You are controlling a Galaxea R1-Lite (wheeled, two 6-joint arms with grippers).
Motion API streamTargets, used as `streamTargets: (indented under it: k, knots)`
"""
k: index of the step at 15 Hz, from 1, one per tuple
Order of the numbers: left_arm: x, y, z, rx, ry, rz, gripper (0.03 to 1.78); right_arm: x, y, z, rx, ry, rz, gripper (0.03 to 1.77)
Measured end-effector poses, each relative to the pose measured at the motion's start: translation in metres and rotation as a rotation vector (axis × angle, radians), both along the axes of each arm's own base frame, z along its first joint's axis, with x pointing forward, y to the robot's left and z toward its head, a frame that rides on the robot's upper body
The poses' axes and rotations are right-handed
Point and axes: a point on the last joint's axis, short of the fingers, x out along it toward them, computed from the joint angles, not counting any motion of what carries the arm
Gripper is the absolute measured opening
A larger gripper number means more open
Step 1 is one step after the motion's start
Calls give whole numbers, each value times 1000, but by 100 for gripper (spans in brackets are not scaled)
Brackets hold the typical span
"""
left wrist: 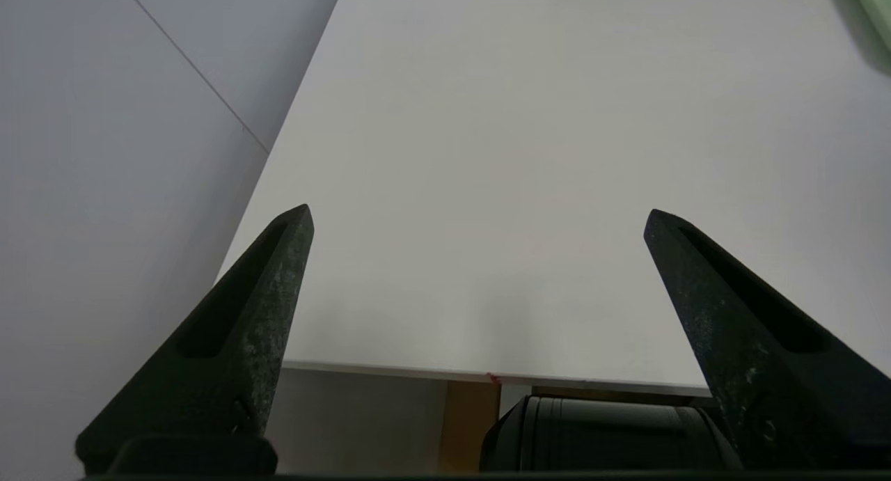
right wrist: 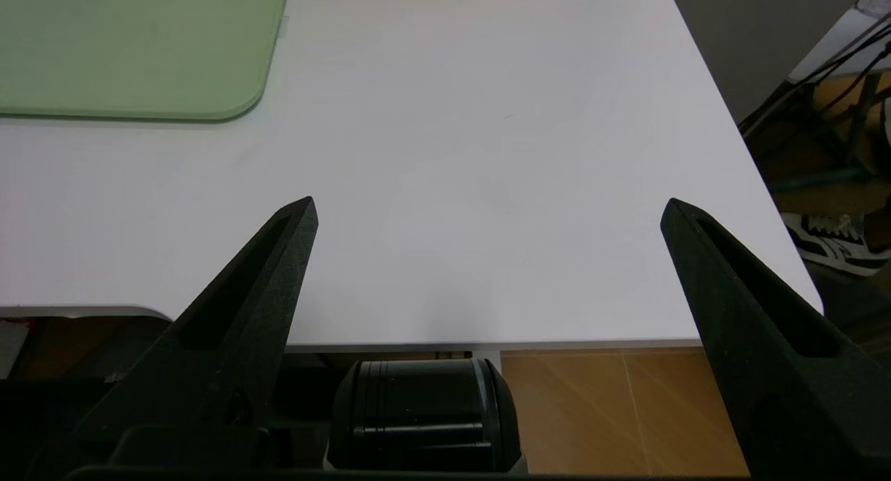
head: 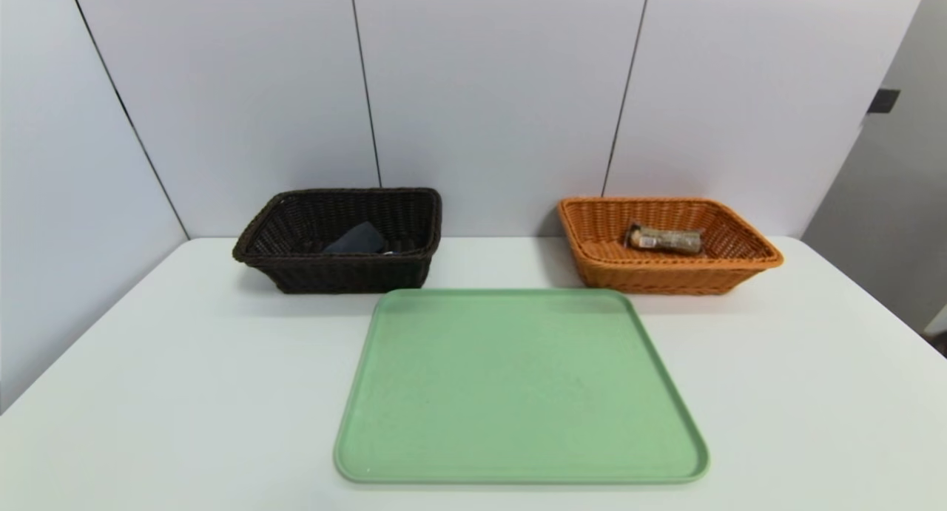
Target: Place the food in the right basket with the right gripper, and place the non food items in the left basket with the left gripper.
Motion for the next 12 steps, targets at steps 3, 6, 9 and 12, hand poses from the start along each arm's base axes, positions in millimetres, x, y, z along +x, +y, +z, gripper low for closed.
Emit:
streamTargets:
  k: [3, 6, 9, 12]
  knots:
    - [18, 0, -16, -15, -62, -17, 169, 17, 1, -24, 4, -111, 24, 170]
    - [44, 0, -42, -12, -117, -31, 169, 48, 2, -48, 1, -238, 30, 170]
    - [58, -2, -52, -8, -245, -124, 169, 73, 2, -74, -13, -356, 48, 170]
    - [62, -4, -59, -36, -257, -210, 169, 82, 3, -90, -10, -390, 79, 170]
